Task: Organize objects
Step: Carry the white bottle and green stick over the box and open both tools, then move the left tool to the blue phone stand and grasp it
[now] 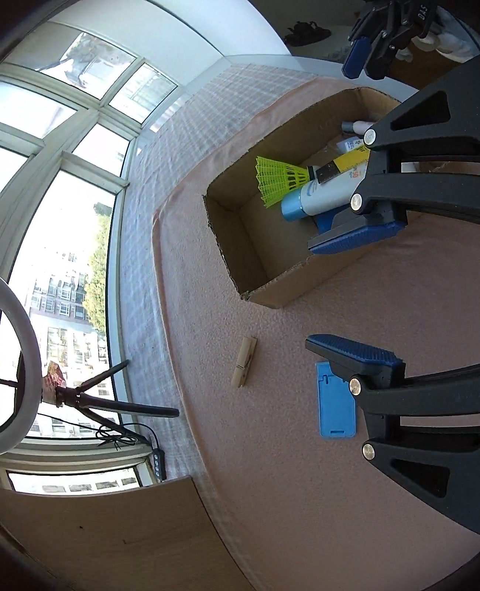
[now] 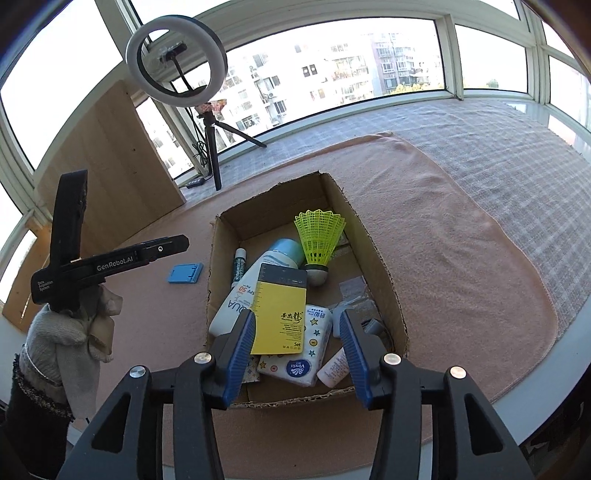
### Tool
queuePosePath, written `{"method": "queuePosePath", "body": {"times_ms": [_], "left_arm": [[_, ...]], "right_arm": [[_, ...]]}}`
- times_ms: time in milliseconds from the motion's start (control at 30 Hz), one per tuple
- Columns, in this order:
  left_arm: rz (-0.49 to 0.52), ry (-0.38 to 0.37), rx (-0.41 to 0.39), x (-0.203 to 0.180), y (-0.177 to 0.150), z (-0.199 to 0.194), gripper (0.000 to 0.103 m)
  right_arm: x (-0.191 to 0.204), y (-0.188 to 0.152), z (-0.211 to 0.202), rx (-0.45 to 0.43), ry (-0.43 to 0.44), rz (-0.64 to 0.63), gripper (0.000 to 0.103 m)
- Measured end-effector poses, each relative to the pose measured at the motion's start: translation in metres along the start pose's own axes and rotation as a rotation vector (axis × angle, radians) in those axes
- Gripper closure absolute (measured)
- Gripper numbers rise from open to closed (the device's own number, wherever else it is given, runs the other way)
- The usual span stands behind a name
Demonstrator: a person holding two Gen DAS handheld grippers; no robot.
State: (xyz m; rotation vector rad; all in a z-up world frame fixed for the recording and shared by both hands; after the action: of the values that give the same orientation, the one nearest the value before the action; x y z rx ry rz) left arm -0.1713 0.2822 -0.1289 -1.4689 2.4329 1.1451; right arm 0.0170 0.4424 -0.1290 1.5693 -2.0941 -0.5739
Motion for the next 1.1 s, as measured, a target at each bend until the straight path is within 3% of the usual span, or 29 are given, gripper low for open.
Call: {"method": "queuePosePath", "body": {"times_ms": [233,633,867,1100], "left_arm": [[-0.056,0.064,0.018,0.053,0.001,-0.007,0.054],[-0.138,0.038,0.128,0.116,0.019,0.038,0.055],[-0.147,0.017,0.171,0.123,0.012,0.056,0.059],[-0.027,0.044,0.235,0.107,-0.016,0.058,0.067]], "right_arm": [[0.015,-0.006,0.001,0.019,0.050,0.013,0.058],[0.026,-0.027,0.001,0.060,0.057,-0.008,0.058],[0.012,-0.036,0.000,0.079,0.025,0.027,0.058],[0.022,-0.036,-0.001,0.077,0.037,0.018,0.058]]}}
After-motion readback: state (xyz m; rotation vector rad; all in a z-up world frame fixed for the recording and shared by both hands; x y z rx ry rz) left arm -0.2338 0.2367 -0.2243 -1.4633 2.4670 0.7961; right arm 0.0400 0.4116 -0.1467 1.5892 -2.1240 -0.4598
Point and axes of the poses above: each gripper's, at about its wrist camera, not at the fingertips, and z roughly the way its jaws point, x to its left, y to its top, the point moved 5 cm from there along z, roughly the way its jaws point, and after that the axes turned 15 degrees about -y, right-handed, at the moved point
